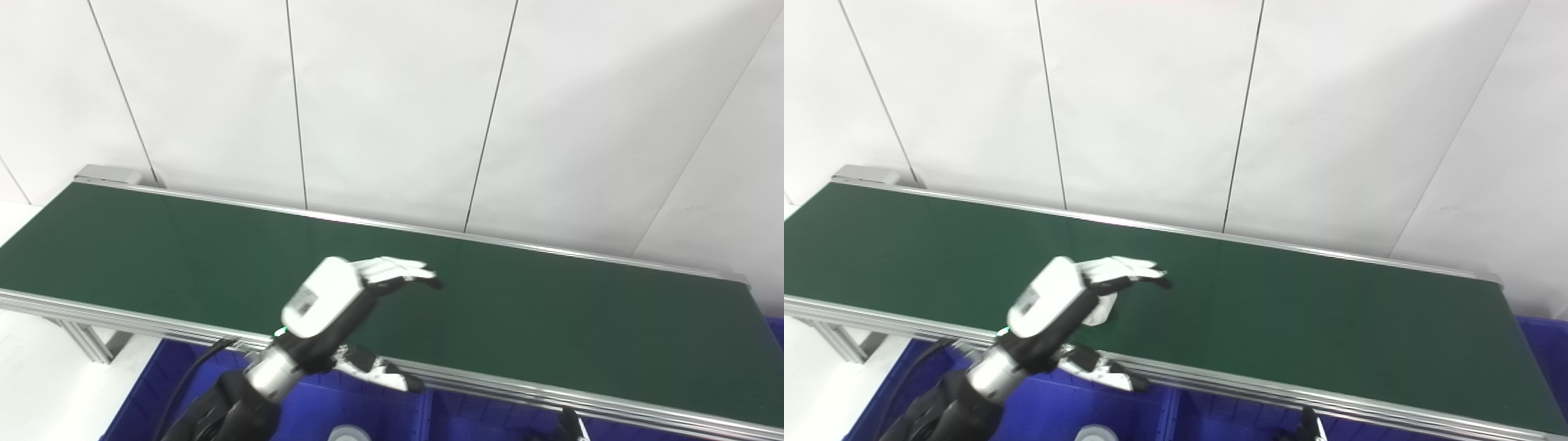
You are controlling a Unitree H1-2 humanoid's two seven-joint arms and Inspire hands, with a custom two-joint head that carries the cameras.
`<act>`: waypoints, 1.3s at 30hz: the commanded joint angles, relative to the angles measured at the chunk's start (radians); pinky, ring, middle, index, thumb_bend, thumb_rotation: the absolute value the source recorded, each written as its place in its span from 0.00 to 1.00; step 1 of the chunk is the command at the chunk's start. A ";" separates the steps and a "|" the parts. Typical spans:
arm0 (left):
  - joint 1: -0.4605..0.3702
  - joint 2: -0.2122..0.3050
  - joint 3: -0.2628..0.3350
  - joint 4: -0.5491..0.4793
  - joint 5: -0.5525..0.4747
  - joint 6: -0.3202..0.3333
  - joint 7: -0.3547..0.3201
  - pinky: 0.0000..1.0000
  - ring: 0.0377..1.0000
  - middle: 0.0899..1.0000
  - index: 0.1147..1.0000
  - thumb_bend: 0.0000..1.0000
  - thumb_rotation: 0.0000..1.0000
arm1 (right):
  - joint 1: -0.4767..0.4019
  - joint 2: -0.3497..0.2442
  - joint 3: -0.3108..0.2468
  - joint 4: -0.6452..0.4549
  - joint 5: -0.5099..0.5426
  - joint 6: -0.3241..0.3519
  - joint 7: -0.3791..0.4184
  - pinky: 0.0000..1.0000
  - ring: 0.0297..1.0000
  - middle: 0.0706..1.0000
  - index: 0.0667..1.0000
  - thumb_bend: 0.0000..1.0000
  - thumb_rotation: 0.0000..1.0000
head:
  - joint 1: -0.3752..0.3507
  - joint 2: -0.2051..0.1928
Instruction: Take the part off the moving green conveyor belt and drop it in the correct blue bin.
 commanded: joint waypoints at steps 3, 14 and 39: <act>-0.139 0.066 -0.011 0.077 0.054 0.010 -0.045 0.76 0.80 0.80 0.74 1.00 0.20 | -0.016 0.017 0.009 -0.031 -0.013 -0.044 -0.006 1.00 1.00 1.00 1.00 0.94 1.00 | -0.012 0.007; -0.340 0.089 -0.081 0.393 0.081 0.046 -0.060 0.77 0.81 0.81 0.77 1.00 0.18 | 0.000 0.034 0.042 -0.095 -0.044 -0.027 -0.020 0.97 0.98 1.00 1.00 0.89 1.00 | -0.046 0.040; -0.384 0.054 -0.176 0.649 0.085 0.271 -0.064 0.74 0.84 0.83 0.83 0.99 0.22 | 0.034 0.046 0.078 -0.189 -0.048 0.017 -0.024 0.95 0.96 0.98 1.00 0.90 0.99 | -0.081 0.081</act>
